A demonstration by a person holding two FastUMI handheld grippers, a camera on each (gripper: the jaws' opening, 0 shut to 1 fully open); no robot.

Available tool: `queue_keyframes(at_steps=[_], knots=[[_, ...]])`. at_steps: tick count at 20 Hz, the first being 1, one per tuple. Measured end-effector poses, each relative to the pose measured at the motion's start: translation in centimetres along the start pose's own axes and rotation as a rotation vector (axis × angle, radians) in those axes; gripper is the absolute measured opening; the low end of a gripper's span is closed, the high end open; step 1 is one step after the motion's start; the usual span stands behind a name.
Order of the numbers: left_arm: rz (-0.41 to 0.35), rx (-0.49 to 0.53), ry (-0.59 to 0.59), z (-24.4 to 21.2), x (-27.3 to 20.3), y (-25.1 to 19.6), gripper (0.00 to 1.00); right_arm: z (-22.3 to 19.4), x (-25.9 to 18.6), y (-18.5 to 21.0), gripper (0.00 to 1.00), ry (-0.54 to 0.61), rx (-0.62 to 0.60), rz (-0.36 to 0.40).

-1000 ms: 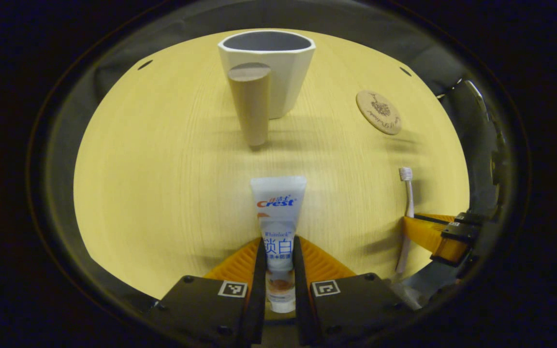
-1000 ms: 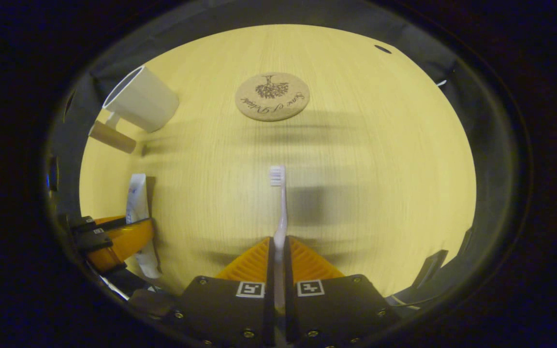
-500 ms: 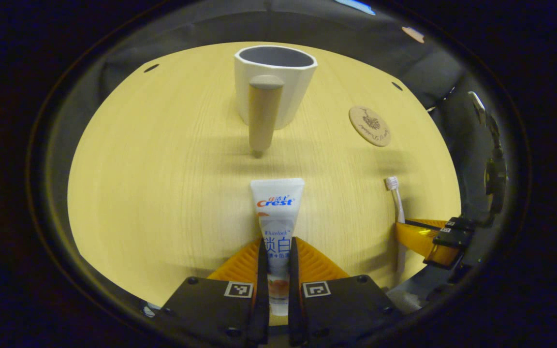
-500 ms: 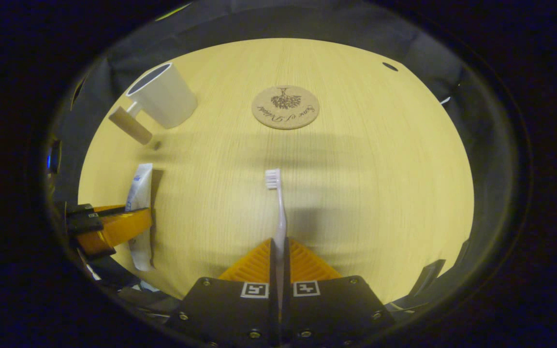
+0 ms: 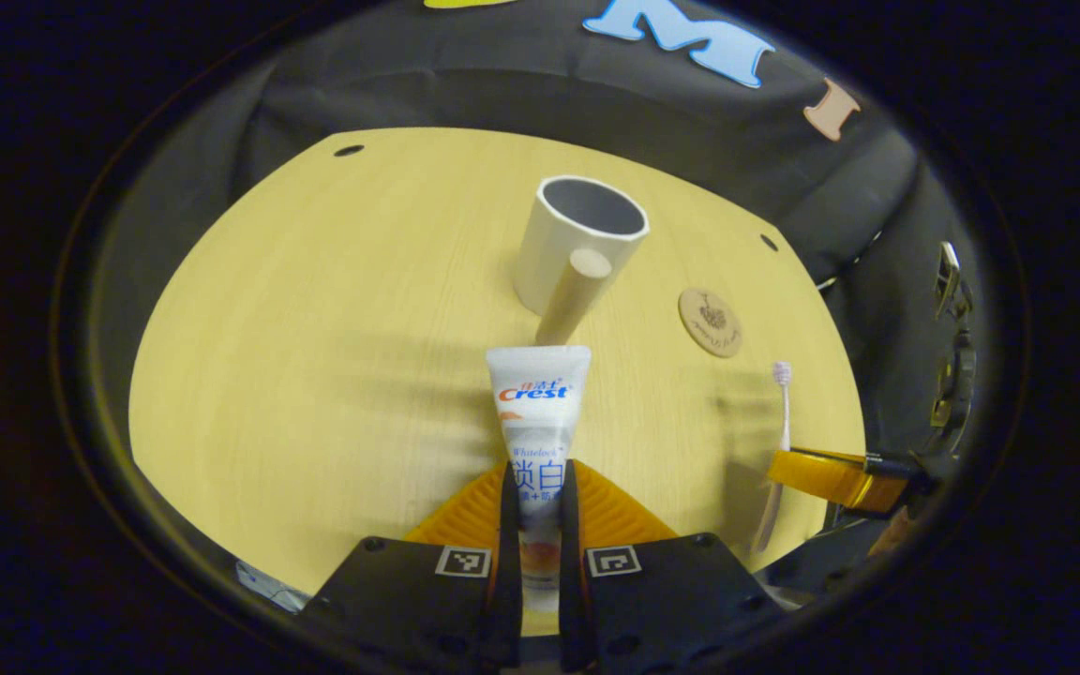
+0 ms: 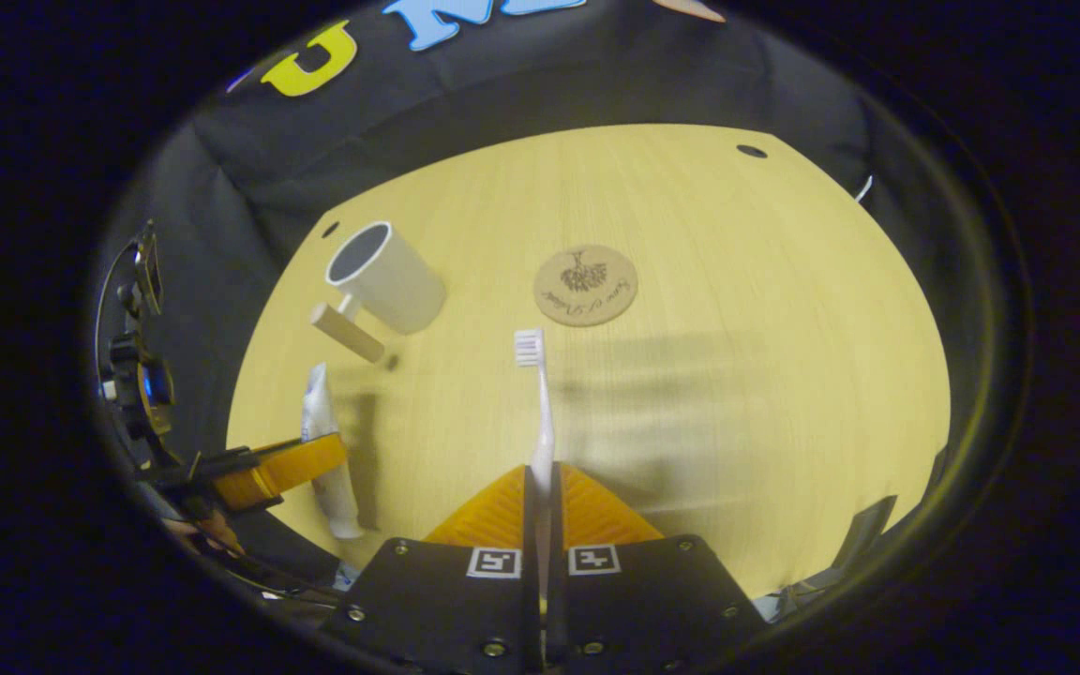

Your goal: Put the toothbrush and toothpaste on the desktop into the cup, then pick up the cup and place it on the coaster on the desktop.

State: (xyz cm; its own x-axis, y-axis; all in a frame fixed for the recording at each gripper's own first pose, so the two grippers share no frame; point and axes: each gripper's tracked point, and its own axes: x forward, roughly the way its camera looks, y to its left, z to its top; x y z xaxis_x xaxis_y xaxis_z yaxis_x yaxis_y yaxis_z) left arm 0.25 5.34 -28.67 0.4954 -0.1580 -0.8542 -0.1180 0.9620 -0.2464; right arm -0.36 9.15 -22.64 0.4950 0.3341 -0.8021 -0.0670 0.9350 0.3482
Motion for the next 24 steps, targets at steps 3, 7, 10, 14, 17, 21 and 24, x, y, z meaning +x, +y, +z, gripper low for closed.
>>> queue_keyframes(at_steps=[3,7,10,14,17,21,24], knots=[[-0.002,-0.023,-0.117,3.4,-2.4,0.8,0.23,2.2,-1.0,0.9,0.04,-0.095,-0.008,0.041],[-0.024,-0.039,-0.303,8.8,-5.0,1.3,0.23,4.7,-2.4,2.2,0.04,-0.205,-0.036,0.093],[-0.018,-0.030,-0.403,12.4,-7.3,2.0,0.23,6.1,-3.0,3.4,0.04,-0.261,-0.043,0.134],[-0.040,-0.022,-0.475,15.4,-8.1,1.3,0.22,7.8,-3.6,4.5,0.04,-0.311,-0.052,0.168],[-0.046,-0.013,-0.528,17.7,-7.6,0.4,0.23,8.9,-4.3,4.9,0.04,-0.352,-0.070,0.178],[-0.080,-0.016,-0.602,20.2,-7.7,-0.7,0.23,9.6,-4.8,5.1,0.04,-0.380,-0.084,0.178],[-0.133,-0.015,-0.645,21.8,-7.2,-2.4,0.23,9.5,-5.1,5.2,0.04,-0.382,-0.077,0.180]])
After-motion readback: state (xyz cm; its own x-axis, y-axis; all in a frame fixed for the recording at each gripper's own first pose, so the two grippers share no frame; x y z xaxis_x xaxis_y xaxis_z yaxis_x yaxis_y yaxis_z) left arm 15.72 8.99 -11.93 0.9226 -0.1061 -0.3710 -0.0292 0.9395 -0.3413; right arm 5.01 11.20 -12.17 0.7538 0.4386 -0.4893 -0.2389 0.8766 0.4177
